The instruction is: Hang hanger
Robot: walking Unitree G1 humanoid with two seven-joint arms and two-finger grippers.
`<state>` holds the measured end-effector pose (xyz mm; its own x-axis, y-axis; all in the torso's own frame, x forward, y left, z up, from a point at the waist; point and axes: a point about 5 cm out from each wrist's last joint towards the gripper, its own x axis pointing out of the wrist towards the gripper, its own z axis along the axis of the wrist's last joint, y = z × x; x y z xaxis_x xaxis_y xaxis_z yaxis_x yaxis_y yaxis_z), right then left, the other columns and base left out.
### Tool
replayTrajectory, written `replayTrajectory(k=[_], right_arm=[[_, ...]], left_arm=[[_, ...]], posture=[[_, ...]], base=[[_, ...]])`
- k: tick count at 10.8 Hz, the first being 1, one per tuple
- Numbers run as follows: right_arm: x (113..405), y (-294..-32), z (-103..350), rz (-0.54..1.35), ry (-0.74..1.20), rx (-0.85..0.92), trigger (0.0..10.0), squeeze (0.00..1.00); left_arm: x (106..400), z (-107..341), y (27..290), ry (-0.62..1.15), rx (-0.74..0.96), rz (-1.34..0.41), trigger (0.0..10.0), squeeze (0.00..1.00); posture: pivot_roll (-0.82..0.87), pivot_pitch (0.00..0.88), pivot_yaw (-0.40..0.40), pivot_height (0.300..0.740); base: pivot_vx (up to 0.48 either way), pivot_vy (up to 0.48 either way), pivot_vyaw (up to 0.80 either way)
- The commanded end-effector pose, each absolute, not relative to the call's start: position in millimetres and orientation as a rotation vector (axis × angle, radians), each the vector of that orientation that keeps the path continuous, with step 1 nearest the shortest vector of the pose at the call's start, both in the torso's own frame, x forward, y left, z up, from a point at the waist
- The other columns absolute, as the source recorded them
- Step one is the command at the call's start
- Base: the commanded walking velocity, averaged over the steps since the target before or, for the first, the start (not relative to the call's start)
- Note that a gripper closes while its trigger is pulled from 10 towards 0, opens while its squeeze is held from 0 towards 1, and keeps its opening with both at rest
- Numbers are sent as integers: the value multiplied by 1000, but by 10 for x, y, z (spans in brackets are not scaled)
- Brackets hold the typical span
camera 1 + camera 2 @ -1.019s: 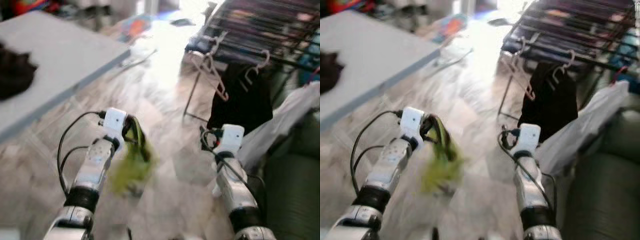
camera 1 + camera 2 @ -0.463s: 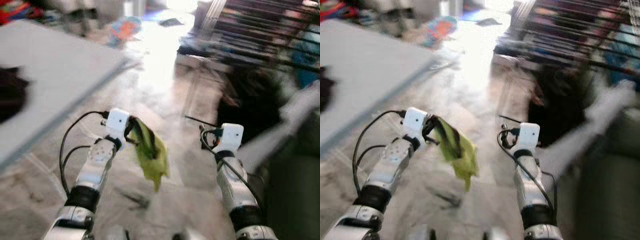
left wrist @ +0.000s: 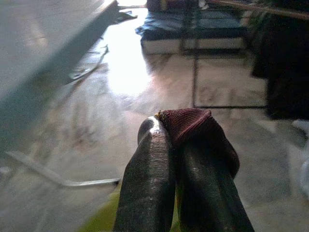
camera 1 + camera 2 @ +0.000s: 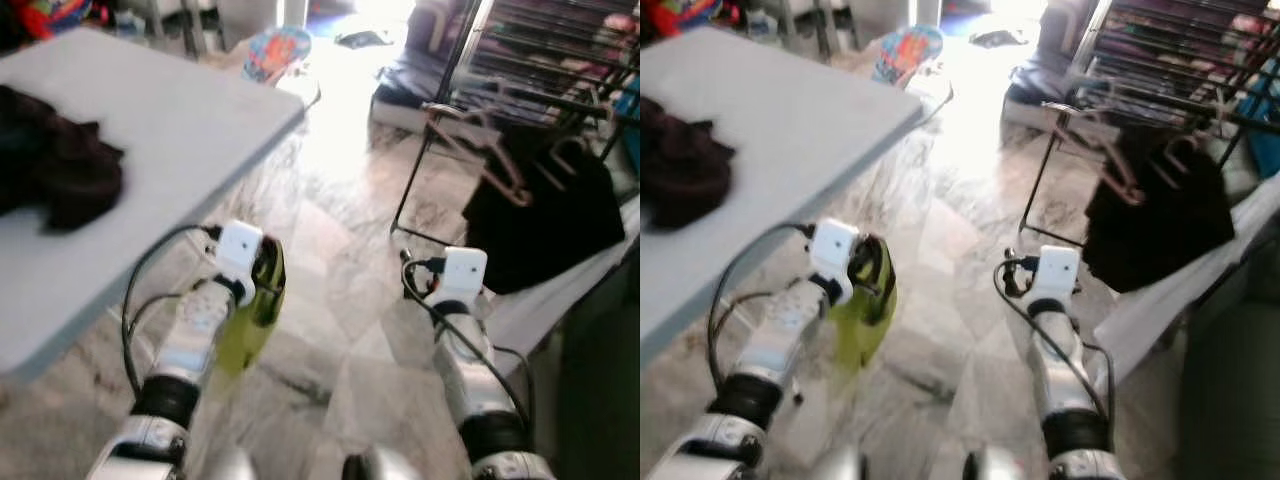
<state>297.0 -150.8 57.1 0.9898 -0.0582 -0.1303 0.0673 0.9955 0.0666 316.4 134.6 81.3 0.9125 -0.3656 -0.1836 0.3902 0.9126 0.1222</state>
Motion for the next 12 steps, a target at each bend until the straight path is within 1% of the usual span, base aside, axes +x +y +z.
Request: replayTrajectory(k=[1,2,3,5,6,8,12], right_arm=[[2993,-1500,657,-58,86,45,10000,0],[2981,-1527,675,-78,73,33,10000,0],[2984,-1577,704,-116,56,-11,10000,0],[2993,-1612,714,-144,54,-31,10000,0],[2999,-1627,725,-160,49,-55,10000,0],[3022,-1651,738,-164,44,-62,10000,0],[3042,-1597,756,-118,29,-68,10000,0]], left_arm=[[3172,920,1323,101,162,-410,10000,0],[3130,909,1317,91,153,-415,10000,0],[3046,875,1297,79,140,-457,10000,0],[3033,902,1275,59,129,-474,10000,0],[3030,924,1275,47,121,-478,10000,0],[3036,924,1264,43,113,-486,10000,0],[3059,949,1235,37,107,-498,10000,0]], posture=[[-1,48,-50,740],[-4,47,-45,740],[-8,49,-43,740],[-5,51,-47,740],[-7,50,-48,740],[-12,52,-43,740],[-15,49,-42,740]], base=[[0,0,0],[0,0,0],[0,0,0],[0,0,0],[360,0,0],[454,0,-531],[480,0,0]])
